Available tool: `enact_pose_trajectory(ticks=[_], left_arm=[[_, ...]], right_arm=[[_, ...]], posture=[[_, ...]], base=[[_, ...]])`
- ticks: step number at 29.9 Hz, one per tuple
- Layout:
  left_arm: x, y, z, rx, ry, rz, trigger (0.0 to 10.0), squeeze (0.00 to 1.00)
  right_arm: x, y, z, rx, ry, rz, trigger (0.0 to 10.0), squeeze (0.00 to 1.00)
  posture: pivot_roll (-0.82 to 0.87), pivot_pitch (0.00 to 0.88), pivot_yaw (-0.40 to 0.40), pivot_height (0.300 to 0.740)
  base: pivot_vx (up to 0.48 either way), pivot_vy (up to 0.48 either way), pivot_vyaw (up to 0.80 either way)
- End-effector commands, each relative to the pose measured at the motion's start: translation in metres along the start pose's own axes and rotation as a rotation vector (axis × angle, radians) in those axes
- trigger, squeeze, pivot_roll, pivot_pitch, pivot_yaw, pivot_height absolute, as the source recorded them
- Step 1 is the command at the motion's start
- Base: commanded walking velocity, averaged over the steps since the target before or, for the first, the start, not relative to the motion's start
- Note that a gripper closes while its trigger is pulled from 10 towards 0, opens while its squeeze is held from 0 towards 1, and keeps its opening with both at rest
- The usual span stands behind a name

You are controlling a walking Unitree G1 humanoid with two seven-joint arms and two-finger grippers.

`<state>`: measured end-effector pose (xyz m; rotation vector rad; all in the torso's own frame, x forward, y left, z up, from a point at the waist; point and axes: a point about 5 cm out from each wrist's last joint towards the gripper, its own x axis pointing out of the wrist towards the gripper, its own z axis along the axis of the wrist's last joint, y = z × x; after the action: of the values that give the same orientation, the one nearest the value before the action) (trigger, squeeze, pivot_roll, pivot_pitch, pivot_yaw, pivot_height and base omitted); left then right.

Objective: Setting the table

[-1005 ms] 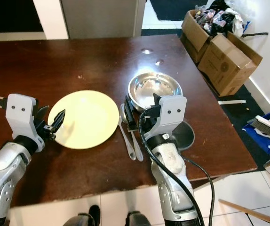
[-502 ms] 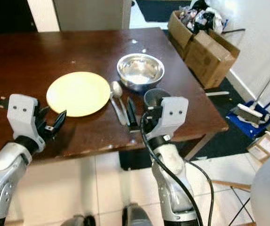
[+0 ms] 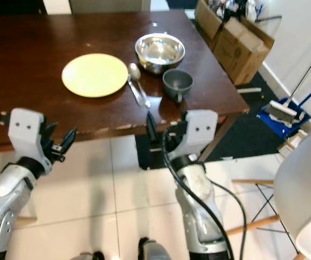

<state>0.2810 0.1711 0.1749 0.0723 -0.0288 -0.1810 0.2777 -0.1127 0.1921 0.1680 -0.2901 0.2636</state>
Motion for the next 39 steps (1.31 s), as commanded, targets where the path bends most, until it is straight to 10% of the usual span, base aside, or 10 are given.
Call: enact_pose_trajectory(ticks=[1, 8, 39], left_arm=[[-0.0016, -0.0012, -0.0051, -0.004, 0.021, -0.004, 10.0, 0.00], [-0.0007, -0.0037, -0.0034, -0.025, 0.015, -0.022, 10.0, 0.00], [0.0011, -0.0039, -0.0026, -0.017, 0.009, -0.022, 10.0, 0.00]], right_arm=[[-0.0020, -0.0040, -0.0007, -0.005, 0.006, -0.015, 10.0, 0.00], [-0.0003, -0.0059, 0.0011, 0.135, 0.004, -0.047, 10.0, 0.00], [0.0011, -0.0064, 0.0029, 0.142, 0.015, -0.025, 10.0, 0.00]], posture=[[-0.13, 0.095, 0.045, 0.740], [-0.13, 0.095, 0.046, 0.740], [-0.13, 0.094, 0.047, 0.740]], base=[[0.000, 0.000, 0.00], [0.000, 0.000, 0.00], [0.000, 0.000, 0.46]])
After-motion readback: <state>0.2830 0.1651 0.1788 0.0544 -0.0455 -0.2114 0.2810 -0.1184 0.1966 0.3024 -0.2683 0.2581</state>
